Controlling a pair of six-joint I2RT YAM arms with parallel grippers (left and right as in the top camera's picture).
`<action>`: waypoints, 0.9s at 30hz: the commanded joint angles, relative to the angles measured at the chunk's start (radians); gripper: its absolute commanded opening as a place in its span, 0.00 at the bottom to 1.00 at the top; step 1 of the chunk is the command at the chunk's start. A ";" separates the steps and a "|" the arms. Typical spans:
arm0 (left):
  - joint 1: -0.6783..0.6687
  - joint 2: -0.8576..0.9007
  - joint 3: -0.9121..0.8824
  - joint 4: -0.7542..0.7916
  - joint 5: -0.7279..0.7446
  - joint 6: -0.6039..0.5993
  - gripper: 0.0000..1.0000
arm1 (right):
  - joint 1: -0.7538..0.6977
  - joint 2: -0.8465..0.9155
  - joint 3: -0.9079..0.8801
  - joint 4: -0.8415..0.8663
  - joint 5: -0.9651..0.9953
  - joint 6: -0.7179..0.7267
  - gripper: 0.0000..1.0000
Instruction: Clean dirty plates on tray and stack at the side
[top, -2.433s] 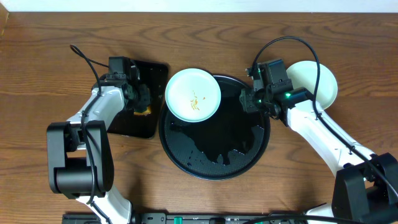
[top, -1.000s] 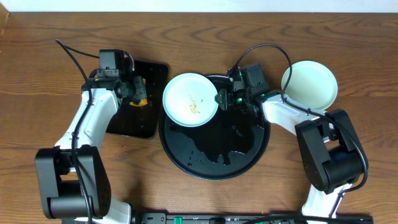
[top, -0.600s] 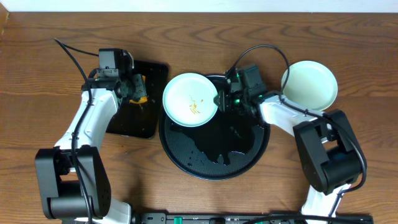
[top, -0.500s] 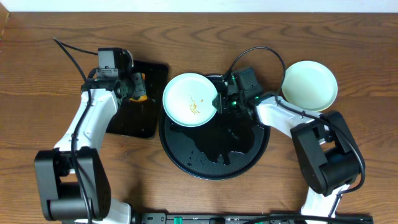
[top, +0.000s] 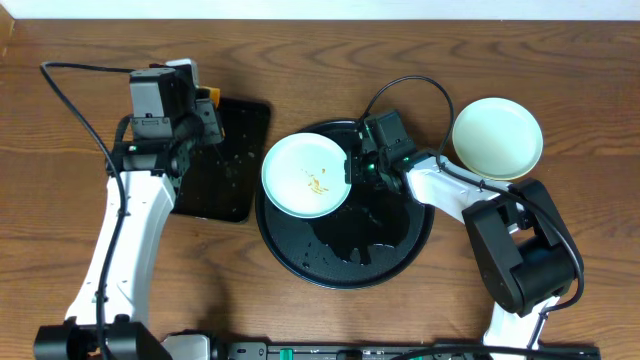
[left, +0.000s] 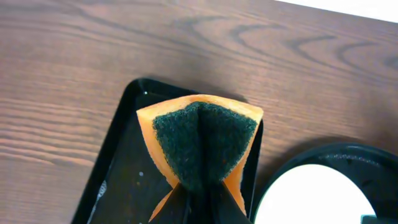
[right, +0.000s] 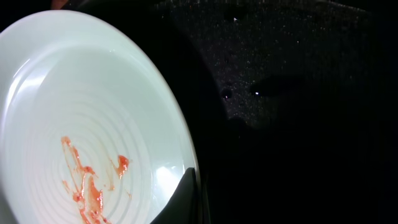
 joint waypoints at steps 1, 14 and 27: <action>0.000 -0.014 0.026 0.012 -0.029 0.024 0.08 | 0.009 0.015 0.002 0.010 0.017 0.007 0.01; 0.000 -0.015 0.026 0.032 -0.035 0.024 0.08 | 0.009 0.015 0.002 0.010 0.031 0.006 0.01; 0.000 -0.015 0.026 0.141 -0.045 0.038 0.08 | 0.009 0.015 0.002 0.013 0.031 0.006 0.01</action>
